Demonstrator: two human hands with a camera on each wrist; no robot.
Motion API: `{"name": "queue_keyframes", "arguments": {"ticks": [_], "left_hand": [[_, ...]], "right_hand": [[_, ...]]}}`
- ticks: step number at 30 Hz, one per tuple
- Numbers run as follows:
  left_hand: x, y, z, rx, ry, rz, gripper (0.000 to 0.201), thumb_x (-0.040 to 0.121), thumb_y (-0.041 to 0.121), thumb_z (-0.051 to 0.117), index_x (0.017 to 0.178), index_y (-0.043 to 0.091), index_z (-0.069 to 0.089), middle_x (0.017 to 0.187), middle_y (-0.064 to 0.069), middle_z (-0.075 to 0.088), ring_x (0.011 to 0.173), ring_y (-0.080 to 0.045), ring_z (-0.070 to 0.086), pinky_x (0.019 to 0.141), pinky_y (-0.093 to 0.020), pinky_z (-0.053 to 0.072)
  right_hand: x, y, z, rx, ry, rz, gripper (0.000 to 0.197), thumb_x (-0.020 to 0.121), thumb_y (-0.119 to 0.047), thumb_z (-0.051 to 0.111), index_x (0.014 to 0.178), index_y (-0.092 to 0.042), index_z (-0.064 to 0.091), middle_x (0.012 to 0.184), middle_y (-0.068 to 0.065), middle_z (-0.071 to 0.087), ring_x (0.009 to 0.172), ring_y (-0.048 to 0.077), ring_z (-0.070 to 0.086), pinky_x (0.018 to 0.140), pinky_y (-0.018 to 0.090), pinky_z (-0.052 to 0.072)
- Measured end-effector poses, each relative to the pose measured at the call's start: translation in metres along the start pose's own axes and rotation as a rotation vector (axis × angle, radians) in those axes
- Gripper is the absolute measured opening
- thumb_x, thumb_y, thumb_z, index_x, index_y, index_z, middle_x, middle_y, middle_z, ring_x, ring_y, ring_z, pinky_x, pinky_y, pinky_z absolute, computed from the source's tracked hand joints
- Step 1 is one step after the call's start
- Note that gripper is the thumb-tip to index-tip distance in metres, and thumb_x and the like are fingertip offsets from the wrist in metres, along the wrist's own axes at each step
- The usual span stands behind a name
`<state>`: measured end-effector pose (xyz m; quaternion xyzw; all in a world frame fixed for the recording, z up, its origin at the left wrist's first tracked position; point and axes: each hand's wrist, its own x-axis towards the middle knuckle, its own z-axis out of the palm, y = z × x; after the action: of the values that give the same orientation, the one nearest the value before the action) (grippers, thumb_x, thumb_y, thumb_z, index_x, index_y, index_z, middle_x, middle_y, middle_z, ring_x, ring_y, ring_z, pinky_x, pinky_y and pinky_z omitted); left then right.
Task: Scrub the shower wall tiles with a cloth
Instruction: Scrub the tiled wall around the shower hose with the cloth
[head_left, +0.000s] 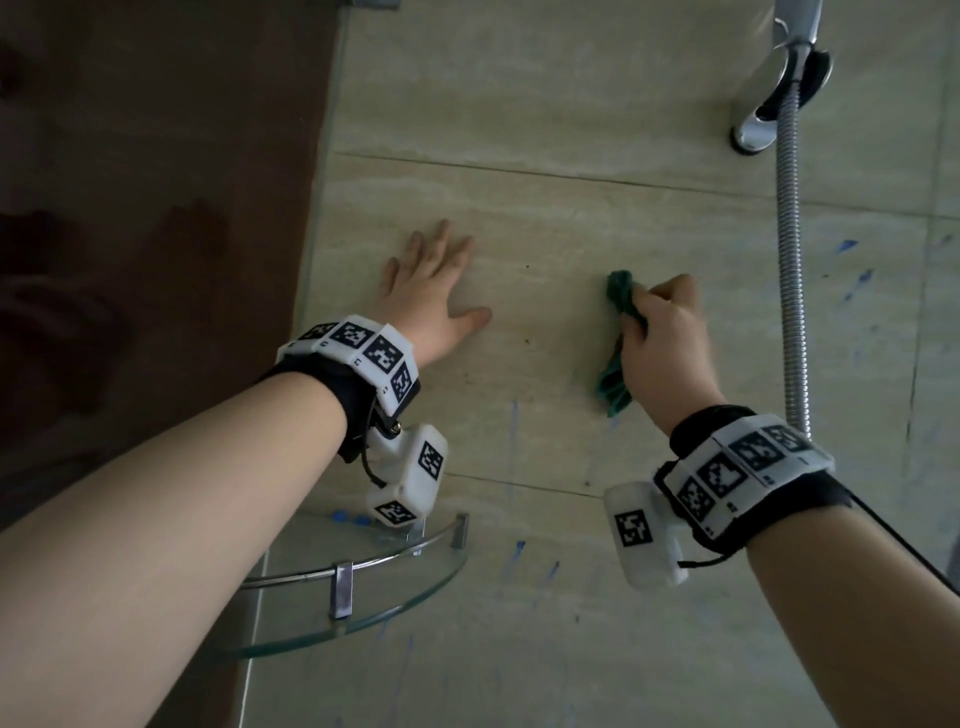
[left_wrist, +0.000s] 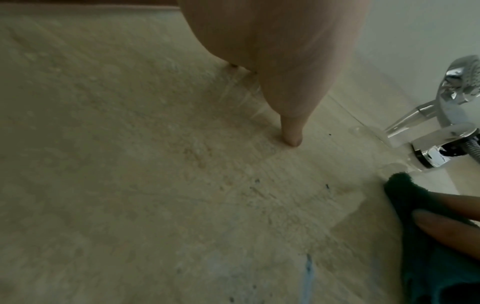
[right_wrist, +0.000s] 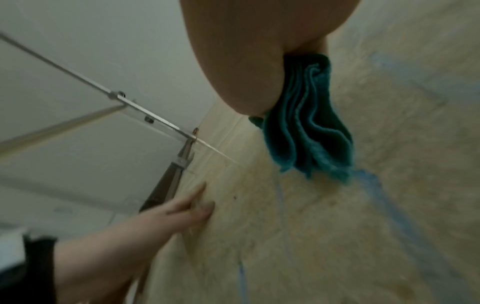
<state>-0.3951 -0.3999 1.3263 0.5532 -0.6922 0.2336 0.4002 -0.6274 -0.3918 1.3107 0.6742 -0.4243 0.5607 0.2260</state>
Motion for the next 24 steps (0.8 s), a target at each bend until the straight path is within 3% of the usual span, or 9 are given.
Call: {"name": "queue_keyframes", "arguments": {"ticks": [4, 8, 13, 15, 17, 19, 20, 24], "left_hand": [[0.000, -0.004, 0.004, 0.009, 0.024, 0.027, 0.079, 0.095, 0.052, 0.046, 0.153, 0.030, -0.002, 0.159, 0.004, -0.022, 0.146, -0.022, -0.017, 0.116, -0.040, -0.010], [0.001, -0.007, 0.006, 0.002, 0.016, 0.038, 0.079, 0.095, 0.054, 0.045, 0.153, 0.031, -0.003, 0.158, 0.005, -0.023, 0.146, -0.020, -0.019, 0.116, -0.038, -0.011], [0.001, -0.009, 0.007, 0.000, 0.022, 0.043, 0.079, 0.094, 0.055, 0.043, 0.153, 0.032, -0.004, 0.158, 0.005, -0.023, 0.145, -0.019, -0.019, 0.116, -0.037, -0.012], [-0.001, -0.006, 0.006, 0.004, 0.029, 0.033, 0.077, 0.095, 0.053, 0.043, 0.153, 0.032, -0.004, 0.158, 0.005, -0.023, 0.146, -0.020, -0.019, 0.116, -0.038, -0.011], [-0.002, -0.005, 0.005, 0.005, 0.026, 0.023, 0.077, 0.096, 0.051, 0.044, 0.153, 0.031, -0.004, 0.158, 0.005, -0.023, 0.146, -0.020, -0.019, 0.117, -0.039, -0.011], [-0.002, -0.004, 0.004, 0.004, 0.020, 0.025, 0.077, 0.096, 0.051, 0.044, 0.153, 0.031, -0.003, 0.158, 0.005, -0.022, 0.146, -0.020, -0.018, 0.118, -0.039, -0.010], [-0.002, -0.005, 0.004, 0.003, 0.017, 0.030, 0.078, 0.095, 0.052, 0.044, 0.153, 0.031, -0.003, 0.158, 0.005, -0.022, 0.146, -0.020, -0.018, 0.118, -0.039, -0.010], [0.002, -0.009, 0.004, 0.030, -0.001, 0.035, 0.079, 0.094, 0.056, 0.044, 0.153, 0.033, -0.004, 0.158, 0.005, -0.023, 0.146, -0.020, -0.017, 0.117, -0.039, -0.008]], "right_hand": [[-0.001, -0.015, 0.013, -0.149, -0.141, -0.118, 0.032, 0.097, -0.002, 0.041, 0.127, 0.001, 0.051, 0.115, 0.011, 0.038, 0.093, 0.032, 0.046, 0.073, 0.035, 0.040], [0.007, -0.038, 0.019, -0.206, -0.176, -0.196, 0.032, 0.093, -0.002, 0.043, 0.122, -0.003, 0.057, 0.116, 0.012, 0.040, 0.097, 0.032, 0.046, 0.074, 0.036, 0.040], [-0.008, -0.047, 0.022, -0.525, -0.388, -0.538, 0.035, 0.097, -0.012, 0.040, 0.131, -0.011, 0.049, 0.125, 0.009, 0.034, 0.103, 0.030, 0.042, 0.076, 0.033, 0.032], [-0.017, -0.038, 0.023, -0.601, -0.475, -0.691, 0.038, 0.095, -0.010, 0.036, 0.129, -0.013, 0.053, 0.125, 0.007, 0.038, 0.098, 0.027, 0.045, 0.076, 0.033, 0.034], [-0.019, -0.030, 0.021, -0.706, -0.503, -0.795, 0.042, 0.085, -0.006, 0.036, 0.113, -0.013, 0.066, 0.112, 0.006, 0.052, 0.079, 0.025, 0.050, 0.063, 0.032, 0.036], [-0.013, -0.027, 0.015, -0.754, -0.408, -0.824, 0.032, 0.077, -0.005, 0.047, 0.095, -0.011, 0.073, 0.099, 0.007, 0.059, 0.067, 0.025, 0.051, 0.055, 0.030, 0.037], [-0.007, -0.029, 0.012, -0.774, -0.375, -0.794, 0.028, 0.077, -0.004, 0.051, 0.095, -0.010, 0.072, 0.102, 0.008, 0.059, 0.070, 0.027, 0.052, 0.057, 0.032, 0.039], [0.026, -0.046, 0.010, -0.695, -0.259, -0.598, 0.037, 0.095, -0.007, 0.037, 0.129, -0.007, 0.052, 0.139, 0.012, 0.034, 0.107, 0.035, 0.044, 0.081, 0.039, 0.036]]}}
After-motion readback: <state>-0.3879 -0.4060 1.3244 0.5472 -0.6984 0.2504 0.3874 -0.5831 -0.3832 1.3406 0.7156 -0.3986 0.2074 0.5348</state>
